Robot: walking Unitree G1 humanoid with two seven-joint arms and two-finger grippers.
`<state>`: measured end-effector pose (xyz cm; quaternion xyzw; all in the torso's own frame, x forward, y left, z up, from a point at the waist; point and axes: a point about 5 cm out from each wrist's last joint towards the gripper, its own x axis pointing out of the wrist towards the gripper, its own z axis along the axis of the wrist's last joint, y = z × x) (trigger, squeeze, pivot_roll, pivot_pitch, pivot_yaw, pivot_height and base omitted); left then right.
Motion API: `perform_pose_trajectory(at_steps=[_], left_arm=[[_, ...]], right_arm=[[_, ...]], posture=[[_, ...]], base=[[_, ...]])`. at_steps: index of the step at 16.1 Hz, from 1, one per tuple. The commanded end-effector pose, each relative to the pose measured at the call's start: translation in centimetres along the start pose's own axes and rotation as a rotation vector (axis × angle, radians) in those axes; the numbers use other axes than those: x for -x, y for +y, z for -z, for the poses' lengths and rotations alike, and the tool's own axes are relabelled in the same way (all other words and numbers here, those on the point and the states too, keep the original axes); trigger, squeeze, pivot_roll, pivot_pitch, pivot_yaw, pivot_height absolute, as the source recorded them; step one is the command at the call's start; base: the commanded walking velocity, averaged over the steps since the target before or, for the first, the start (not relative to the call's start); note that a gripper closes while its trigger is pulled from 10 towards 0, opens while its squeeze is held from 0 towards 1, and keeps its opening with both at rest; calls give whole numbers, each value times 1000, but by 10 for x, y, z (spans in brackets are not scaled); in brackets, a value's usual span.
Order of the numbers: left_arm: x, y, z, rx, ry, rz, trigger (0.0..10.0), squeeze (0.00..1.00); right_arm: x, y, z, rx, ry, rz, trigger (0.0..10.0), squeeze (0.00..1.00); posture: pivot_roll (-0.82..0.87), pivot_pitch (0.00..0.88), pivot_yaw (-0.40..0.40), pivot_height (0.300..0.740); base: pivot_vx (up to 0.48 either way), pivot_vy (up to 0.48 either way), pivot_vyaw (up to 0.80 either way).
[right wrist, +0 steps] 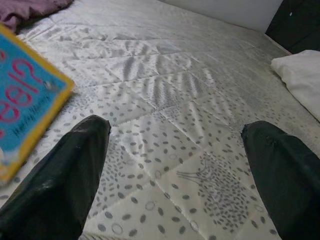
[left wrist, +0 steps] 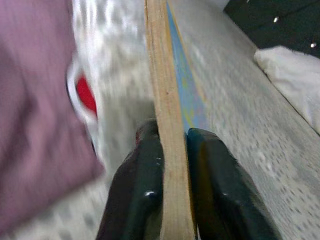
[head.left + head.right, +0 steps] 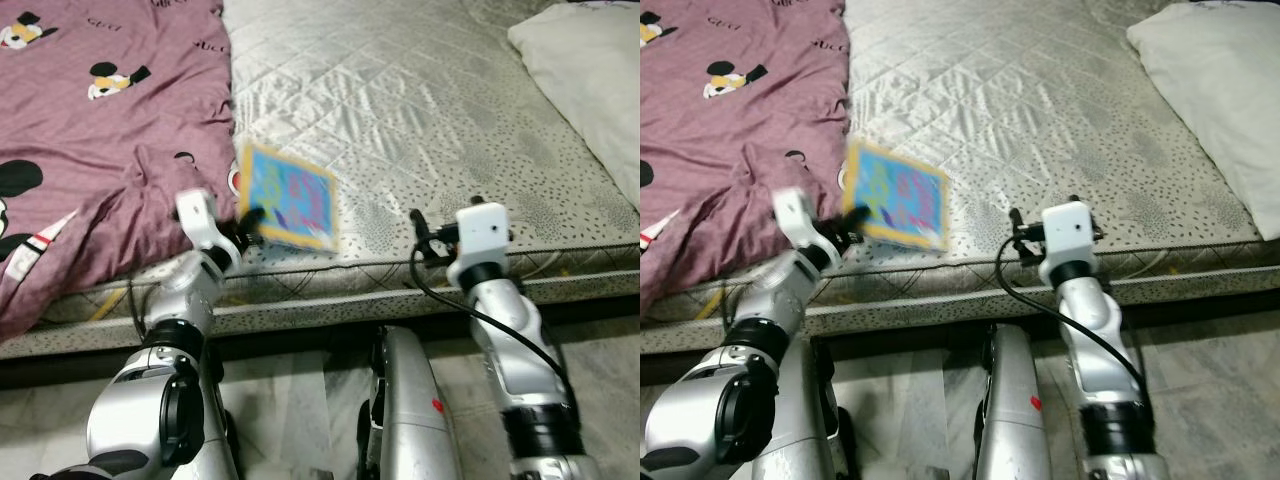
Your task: Clean up the room
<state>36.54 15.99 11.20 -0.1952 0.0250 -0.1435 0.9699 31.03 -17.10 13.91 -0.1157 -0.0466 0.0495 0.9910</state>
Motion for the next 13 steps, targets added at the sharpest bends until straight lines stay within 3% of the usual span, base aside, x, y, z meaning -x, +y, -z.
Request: perform_pose_trajectory(at_steps=[1,3,5,6,10,12,13], left_arm=[[7,9,-9,-84,-43,-38,0,0],[20,6,-17,-163,-93,-26,0,0],[35,4,-17,-164,-123,-54,0,0],[52,1,-12,-187,-136,-88,0,0],[90,-1,13,-200,-82,-200,0,0],[97,-3,17,-226,-59,-233,0,0],[99,-5,20,-219,-50,-227,6627,0]], right_arm=[[-1,1,1,-14,-2,8,10000,0],[-6,5,1,-80,-8,25,10000,0],[-7,8,5,-196,26,52,10000,0],[-6,13,7,-274,38,49,10000,0],[-6,29,6,-415,17,21,10000,0],[-10,32,0,-431,-13,-5,10000,0],[-12,31,-2,-455,-17,0,10000,0]], posture=[[-144,76,-2,511],[-121,59,12,511],[-105,45,25,511],[-89,33,28,511],[-56,14,35,511],[-47,15,37,521],[-45,18,39,535]], base=[[0,0,0],[0,0,0],[0,0,0],[0,0,0],[0,0,0],[0,0,0],[0,0,0]])
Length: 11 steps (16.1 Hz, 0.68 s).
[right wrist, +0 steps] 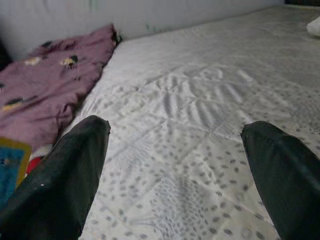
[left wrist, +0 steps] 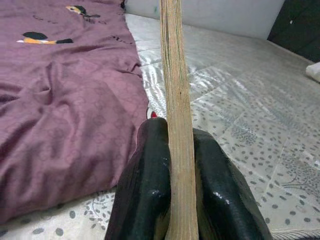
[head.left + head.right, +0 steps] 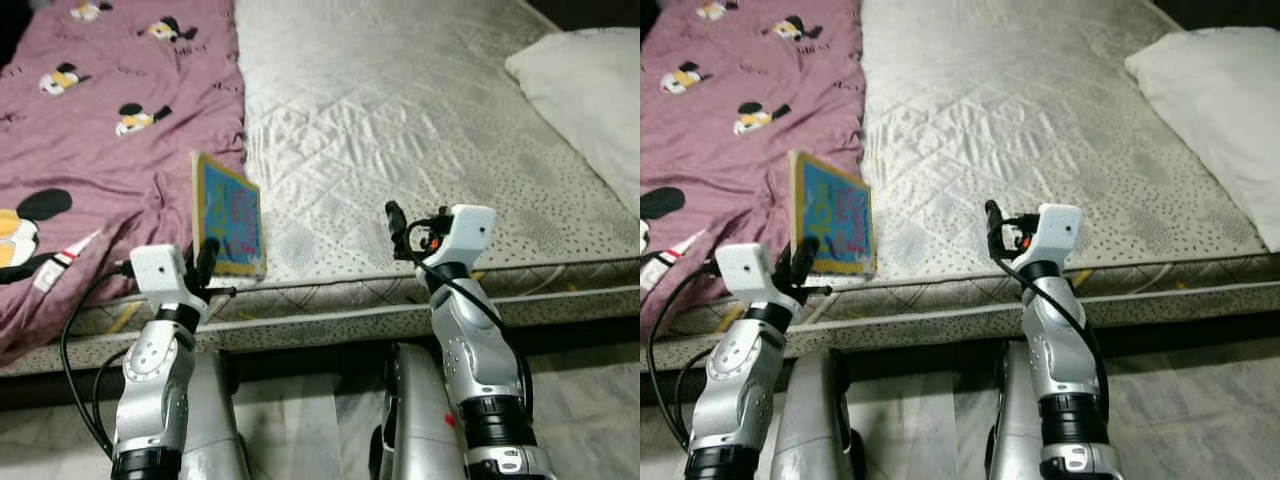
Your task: Clean up the room
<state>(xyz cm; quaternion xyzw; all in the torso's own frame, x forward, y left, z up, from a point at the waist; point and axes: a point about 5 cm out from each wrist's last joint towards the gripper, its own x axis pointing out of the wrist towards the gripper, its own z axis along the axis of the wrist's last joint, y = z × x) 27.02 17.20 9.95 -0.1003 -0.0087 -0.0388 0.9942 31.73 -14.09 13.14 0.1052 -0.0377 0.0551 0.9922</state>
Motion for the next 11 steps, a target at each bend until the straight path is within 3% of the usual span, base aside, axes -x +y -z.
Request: perform_pose_trajectory(at_steps=[1,8,9,10,11], left_arm=[[5,4,5,-29,37,-19,10000,0],[-2,6,1,-137,70,-128,10000,0],[-3,3,-1,-118,68,-98,10000,0],[-3,-4,-4,-39,27,30,10000,0],[-3,0,-4,-62,38,-14,10000,0]], right_arm=[[-3,2,-3,-18,-12,-9,10000,0],[-5,1,-4,-20,-21,1,10000,0],[-6,1,-4,-18,-23,4,10000,0],[-6,0,-4,-12,-26,16,10000,0],[-7,-1,-4,-7,-27,25,10000,0]], posture=[[-46,19,40,545],[-48,13,50,638],[-47,12,50,647],[-48,11,51,667],[-47,10,51,682]], base=[[0,0,0],[0,0,0],[0,0,0],[0,0,0],[0,0,0]])
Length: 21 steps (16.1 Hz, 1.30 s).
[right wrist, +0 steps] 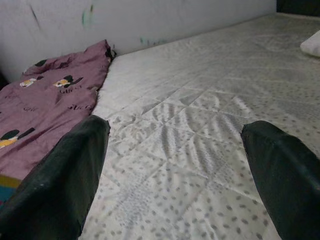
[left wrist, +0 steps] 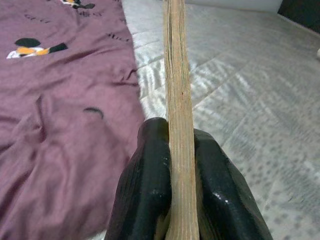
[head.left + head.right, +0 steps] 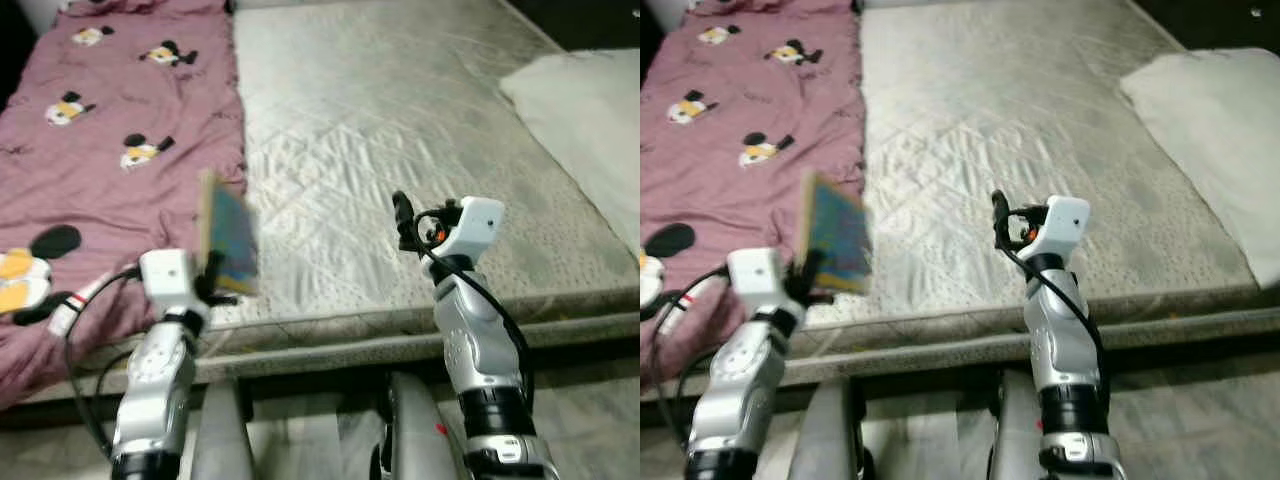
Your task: Clean up the room
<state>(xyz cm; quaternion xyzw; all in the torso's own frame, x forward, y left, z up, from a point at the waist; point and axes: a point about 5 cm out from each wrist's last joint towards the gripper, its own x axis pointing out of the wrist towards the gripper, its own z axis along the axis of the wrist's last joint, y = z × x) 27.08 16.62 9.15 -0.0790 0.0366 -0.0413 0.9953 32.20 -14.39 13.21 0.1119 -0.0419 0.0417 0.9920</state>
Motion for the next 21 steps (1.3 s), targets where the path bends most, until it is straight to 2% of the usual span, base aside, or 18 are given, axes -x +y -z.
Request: perform_pose_trajectory(at_steps=[1,5,7,11,12,13,20,21], left_arm=[[-2,5,-13,-31,-50,-16,10000,0],[-7,-2,-17,-90,-47,21,10000,0],[-9,-6,-21,-150,-64,55,10000,0],[-10,-11,-22,-129,-70,64,10000,0],[-10,-13,-22,-102,-78,69,10000,0],[-11,-16,-20,-152,-75,52,10000,0],[-14,-22,-22,-121,-80,90,10000,0],[-14,-22,-22,-121,-82,89,10000,0]], right_arm=[[-3,1,-3,8,-16,3,10000,0],[-2,-5,-3,24,-15,27,10000,0],[-2,-8,-3,31,-19,42,10000,0],[-2,-11,-2,43,-16,54,10000,0],[-1,-11,-1,47,-14,57,10000,0],[-1,-12,1,56,-7,65,10000,0],[-3,-8,5,76,9,80,10000,0],[-4,-8,5,72,9,79,10000,0]], posture=[[-47,9,51,691],[-48,9,55,740],[-52,9,58,740],[-53,12,55,740],[-52,11,53,740],[-50,6,50,740],[-50,0,41,740],[-49,0,38,740]], base=[[0,0,0],[0,0,0],[0,0,0],[0,0,0],[0,0,0],[0,0,0],[0,0,0],[0,0,-800]])
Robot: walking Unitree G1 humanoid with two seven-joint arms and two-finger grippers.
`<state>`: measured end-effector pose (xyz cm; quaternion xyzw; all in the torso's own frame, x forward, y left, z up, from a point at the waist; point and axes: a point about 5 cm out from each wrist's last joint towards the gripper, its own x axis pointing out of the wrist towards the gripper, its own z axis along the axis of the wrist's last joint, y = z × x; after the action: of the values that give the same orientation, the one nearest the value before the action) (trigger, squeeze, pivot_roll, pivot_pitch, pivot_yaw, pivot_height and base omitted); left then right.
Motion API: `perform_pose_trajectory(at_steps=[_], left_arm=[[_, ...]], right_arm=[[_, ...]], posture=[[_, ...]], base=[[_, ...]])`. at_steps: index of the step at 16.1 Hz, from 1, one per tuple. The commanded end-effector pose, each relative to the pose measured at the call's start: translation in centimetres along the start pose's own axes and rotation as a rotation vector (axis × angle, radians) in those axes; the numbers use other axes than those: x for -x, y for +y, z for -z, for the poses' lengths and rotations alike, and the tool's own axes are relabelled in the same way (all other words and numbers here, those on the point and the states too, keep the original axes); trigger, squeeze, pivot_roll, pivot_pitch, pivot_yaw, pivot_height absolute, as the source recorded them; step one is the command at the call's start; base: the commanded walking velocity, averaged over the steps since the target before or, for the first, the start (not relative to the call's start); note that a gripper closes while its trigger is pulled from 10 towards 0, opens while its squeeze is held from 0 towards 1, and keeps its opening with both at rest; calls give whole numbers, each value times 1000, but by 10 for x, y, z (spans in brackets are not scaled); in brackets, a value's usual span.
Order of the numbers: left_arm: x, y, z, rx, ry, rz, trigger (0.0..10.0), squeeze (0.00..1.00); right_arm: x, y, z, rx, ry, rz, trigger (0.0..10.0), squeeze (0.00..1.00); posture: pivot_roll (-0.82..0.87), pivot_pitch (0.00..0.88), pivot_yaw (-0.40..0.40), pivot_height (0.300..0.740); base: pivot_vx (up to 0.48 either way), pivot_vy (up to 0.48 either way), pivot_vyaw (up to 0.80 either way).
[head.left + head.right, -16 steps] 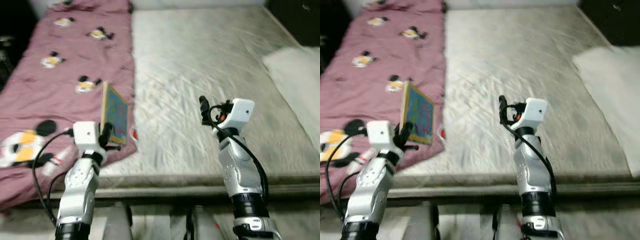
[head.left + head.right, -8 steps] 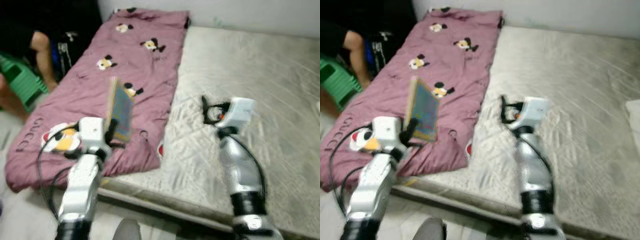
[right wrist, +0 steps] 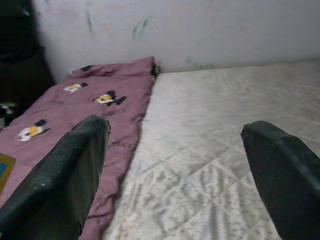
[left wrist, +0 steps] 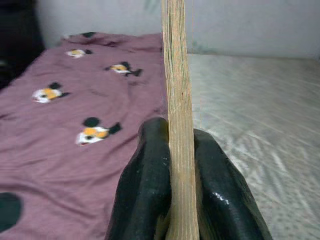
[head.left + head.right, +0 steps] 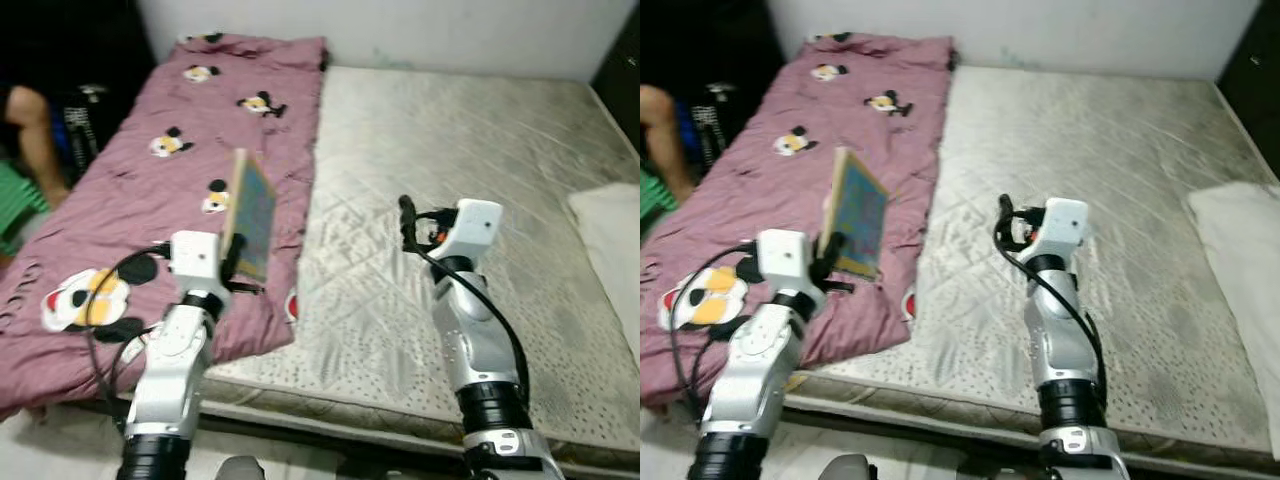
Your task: Clean up the room
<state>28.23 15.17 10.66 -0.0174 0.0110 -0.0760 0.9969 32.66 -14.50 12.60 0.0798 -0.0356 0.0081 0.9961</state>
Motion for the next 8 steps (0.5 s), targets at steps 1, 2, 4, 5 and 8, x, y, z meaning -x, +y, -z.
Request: perform_pose_trajectory(at_steps=[1,2,4,5,8], left_arm=[[-4,-6,-10,7,-44,21,10000,0],[-5,-7,-10,7,-46,23,10000,0],[-5,-8,-10,10,-47,30,10000,0],[-5,-9,-9,12,-46,32,10000,0],[-4,-11,-9,18,-46,34,10000,0]], right_arm=[[-1,-5,0,9,1,11,10000,0],[-1,-4,-1,15,-4,9,10000,0],[-2,-4,-2,17,-6,9,10000,0],[-3,-4,-2,21,-6,7,10000,0],[-4,-4,-2,29,-5,2,10000,0]], posture=[[-50,1,36,740],[-51,0,34,740],[-53,2,30,740],[-54,3,27,740],[-55,3,22,740]], base=[[0,0,-800],[0,0,-800],[0,0,-619],[0,0,0],[0,-310,0]])
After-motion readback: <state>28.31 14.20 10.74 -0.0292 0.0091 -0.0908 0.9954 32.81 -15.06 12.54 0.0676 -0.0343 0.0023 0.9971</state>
